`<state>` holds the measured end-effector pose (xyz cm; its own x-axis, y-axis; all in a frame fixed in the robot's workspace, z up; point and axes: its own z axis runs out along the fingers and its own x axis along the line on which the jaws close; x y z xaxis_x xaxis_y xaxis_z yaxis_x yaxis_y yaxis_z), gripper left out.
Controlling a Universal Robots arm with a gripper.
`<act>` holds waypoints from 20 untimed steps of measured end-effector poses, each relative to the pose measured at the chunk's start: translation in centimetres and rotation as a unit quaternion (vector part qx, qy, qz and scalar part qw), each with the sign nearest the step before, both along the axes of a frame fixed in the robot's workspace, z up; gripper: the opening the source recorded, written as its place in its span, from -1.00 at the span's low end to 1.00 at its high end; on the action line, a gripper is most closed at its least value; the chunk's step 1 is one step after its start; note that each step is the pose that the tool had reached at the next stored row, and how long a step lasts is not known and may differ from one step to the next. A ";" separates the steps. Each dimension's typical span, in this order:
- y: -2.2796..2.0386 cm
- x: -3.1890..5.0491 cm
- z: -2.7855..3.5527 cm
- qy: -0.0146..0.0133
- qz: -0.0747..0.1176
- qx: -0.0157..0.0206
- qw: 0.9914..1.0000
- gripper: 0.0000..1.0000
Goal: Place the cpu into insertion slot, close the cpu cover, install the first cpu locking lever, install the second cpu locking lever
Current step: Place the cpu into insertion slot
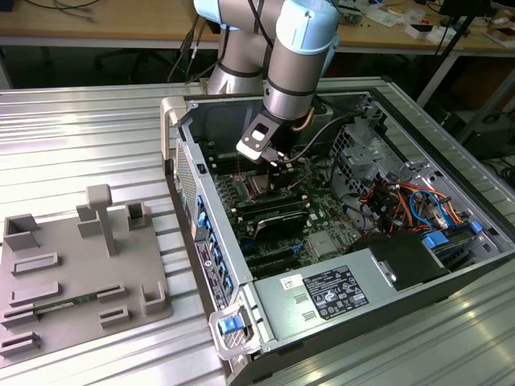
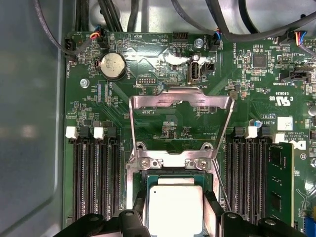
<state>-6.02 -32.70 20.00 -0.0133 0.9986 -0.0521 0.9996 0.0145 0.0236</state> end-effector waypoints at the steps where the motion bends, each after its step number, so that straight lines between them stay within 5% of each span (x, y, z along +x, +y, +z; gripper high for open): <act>1: 0.00 -0.02 -0.02 0.000 0.000 0.000 1.000 0.09; 20: 0.03 -0.06 -0.18 0.000 0.003 0.000 1.000 0.09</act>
